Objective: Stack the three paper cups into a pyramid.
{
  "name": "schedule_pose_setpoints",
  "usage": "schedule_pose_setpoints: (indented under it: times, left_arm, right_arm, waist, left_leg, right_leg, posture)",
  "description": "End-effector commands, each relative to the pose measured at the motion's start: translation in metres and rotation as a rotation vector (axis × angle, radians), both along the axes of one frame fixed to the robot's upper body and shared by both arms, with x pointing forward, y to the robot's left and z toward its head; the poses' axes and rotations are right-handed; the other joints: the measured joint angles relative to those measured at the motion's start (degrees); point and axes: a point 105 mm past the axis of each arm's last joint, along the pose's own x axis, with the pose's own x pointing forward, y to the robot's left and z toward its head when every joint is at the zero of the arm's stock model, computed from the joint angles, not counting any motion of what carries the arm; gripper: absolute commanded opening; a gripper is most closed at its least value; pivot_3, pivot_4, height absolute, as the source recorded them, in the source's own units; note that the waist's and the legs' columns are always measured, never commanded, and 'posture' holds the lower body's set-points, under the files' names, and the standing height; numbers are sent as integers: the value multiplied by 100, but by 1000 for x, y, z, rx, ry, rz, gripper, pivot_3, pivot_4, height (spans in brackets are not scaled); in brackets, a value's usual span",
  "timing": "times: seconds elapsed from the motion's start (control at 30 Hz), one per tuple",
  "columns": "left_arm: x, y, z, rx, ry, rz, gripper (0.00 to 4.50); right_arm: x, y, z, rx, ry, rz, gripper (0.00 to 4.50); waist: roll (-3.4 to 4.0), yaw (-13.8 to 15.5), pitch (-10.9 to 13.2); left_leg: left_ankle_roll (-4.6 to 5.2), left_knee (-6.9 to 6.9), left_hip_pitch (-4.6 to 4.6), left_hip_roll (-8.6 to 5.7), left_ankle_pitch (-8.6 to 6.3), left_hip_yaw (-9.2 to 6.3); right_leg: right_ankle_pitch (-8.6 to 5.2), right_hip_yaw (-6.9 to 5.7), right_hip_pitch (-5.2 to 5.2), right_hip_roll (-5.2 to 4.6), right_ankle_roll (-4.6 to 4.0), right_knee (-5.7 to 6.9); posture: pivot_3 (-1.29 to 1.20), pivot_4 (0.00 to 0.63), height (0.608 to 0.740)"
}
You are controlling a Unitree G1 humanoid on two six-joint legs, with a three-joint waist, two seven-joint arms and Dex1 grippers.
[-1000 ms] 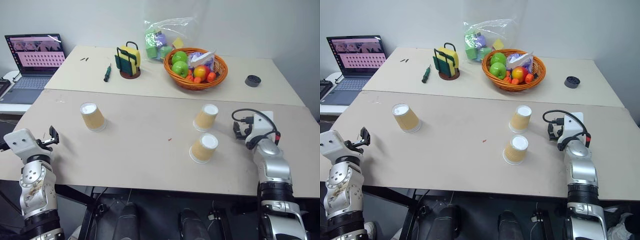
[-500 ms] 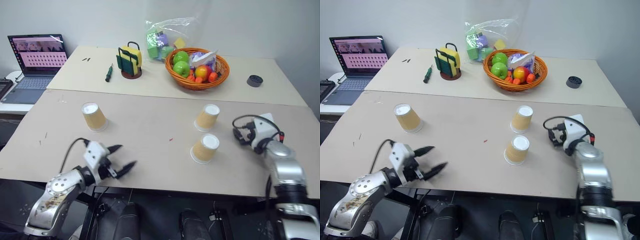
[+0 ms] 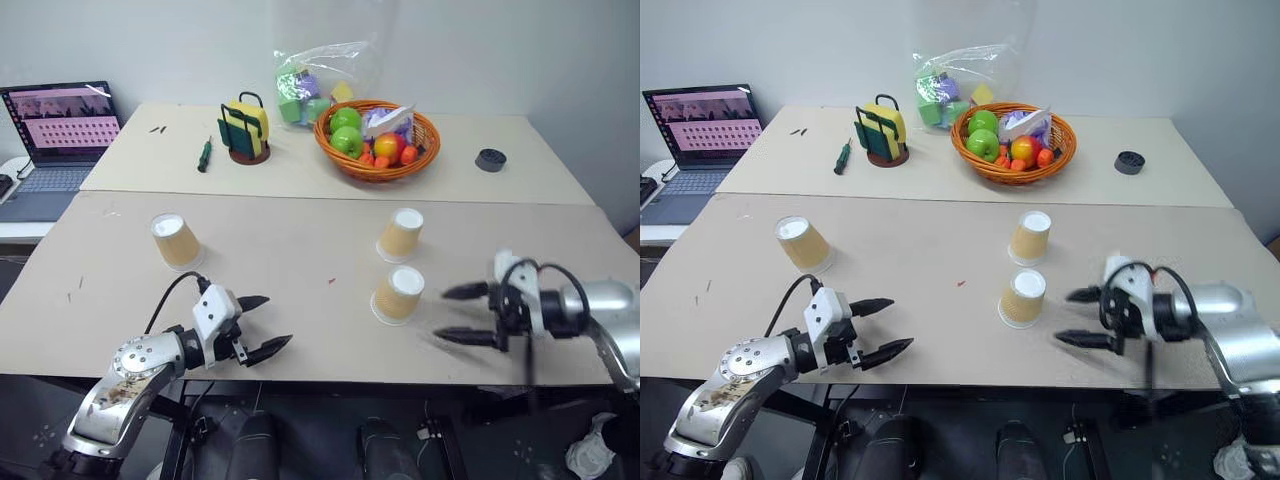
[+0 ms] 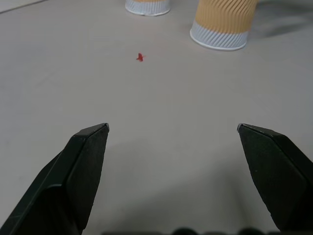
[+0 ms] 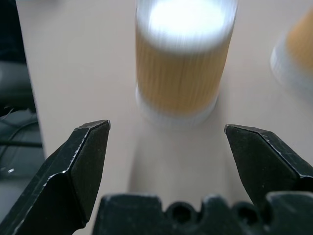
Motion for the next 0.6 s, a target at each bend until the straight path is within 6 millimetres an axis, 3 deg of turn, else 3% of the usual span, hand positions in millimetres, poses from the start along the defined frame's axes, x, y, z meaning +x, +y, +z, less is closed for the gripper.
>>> schedule_pose_setpoints:
  times: [0.03,0.17,0.5,0.6]
  left_arm:
    - [-5,-1,8,9,-35,-35,4500]
    - [-9,2,14,30,-49,-49,4500]
    - [-9,7,23,61,-75,-55,4500]
    - [-9,7,25,61,-79,-53,4500]
  right_arm:
    - [8,10,18,30,-57,-4,4435]
    - [5,22,27,60,-67,40,4435]
    - [7,31,19,53,-51,53,4435]
    - [10,32,18,56,-52,45,3786]
  waist:
    - [-2,65,1]
    - [-2,138,1]
    - [-1,117,1]
    - [-1,117,1]
  left_leg:
    - [5,2,0,-1,-1,0]
    - [4,2,-15,-2,-3,0]
    - [-13,4,-15,0,-14,5]
    - [-11,3,-16,0,-13,5]
  right_leg:
    - [-1,0,-7,-1,-4,-1]
    - [4,0,-43,-1,-17,1]
    - [3,1,-50,-1,-12,2]
    - [3,1,-51,-1,-13,2]
  posture:
    - [0,150,661]
    - [0,150,661]
    - [0,150,661]
    - [0,150,661]
